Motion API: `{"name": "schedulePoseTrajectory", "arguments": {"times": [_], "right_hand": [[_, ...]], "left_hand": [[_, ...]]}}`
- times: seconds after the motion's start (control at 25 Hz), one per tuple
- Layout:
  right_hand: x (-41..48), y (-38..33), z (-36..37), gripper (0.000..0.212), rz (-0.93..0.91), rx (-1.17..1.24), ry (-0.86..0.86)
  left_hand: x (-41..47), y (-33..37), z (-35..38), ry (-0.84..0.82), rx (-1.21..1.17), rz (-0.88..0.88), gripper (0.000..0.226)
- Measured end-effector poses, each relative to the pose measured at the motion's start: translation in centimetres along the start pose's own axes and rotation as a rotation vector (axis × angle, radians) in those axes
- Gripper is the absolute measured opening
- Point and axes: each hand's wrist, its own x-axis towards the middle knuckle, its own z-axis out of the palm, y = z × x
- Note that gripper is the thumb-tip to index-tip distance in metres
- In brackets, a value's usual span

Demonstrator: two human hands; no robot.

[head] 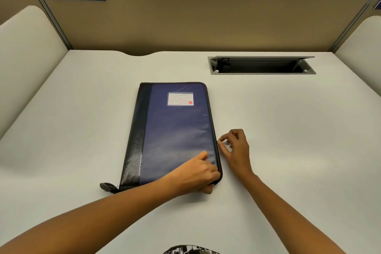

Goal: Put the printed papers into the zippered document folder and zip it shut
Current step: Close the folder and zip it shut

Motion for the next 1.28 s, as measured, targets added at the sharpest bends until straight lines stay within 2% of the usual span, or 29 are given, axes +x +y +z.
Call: {"name": "schedulePoseTrajectory", "arguments": {"times": [0.44,0.6,0.68,0.8,0.88,1.16,1.28], "right_hand": [[10.7,0.6,2.9,0.008,0.053,0.029,-0.036],[12.8,0.8,3.7,0.009,0.083,0.050,-0.032],[12.7,1.3,3.8,0.008,0.073,0.060,-0.021],[12.2,1.9,3.9,0.008,0.062,0.047,-0.015],[12.1,2.1,3.9,0.007,0.063,0.041,-0.011],[13.7,2.5,4.6,0.008,0.045,-0.022,0.016],[15.3,2.6,5.3,0.012,0.073,-0.063,0.055]], "left_hand": [[-0.2,-0.6,1.1,0.053,-0.148,0.005,0.010],[-0.1,-0.9,1.1,0.136,-0.295,0.008,0.010],[0.9,-2.8,1.0,0.148,-0.341,-0.049,0.014],[2.7,-7.5,1.1,0.105,-0.256,-0.186,0.033],[3.6,-10.0,1.4,0.045,-0.206,-0.211,0.046],[4.9,-10.3,3.4,0.145,-0.226,-0.207,0.021],[4.7,-10.5,3.8,0.184,-0.249,-0.214,0.019]]}}
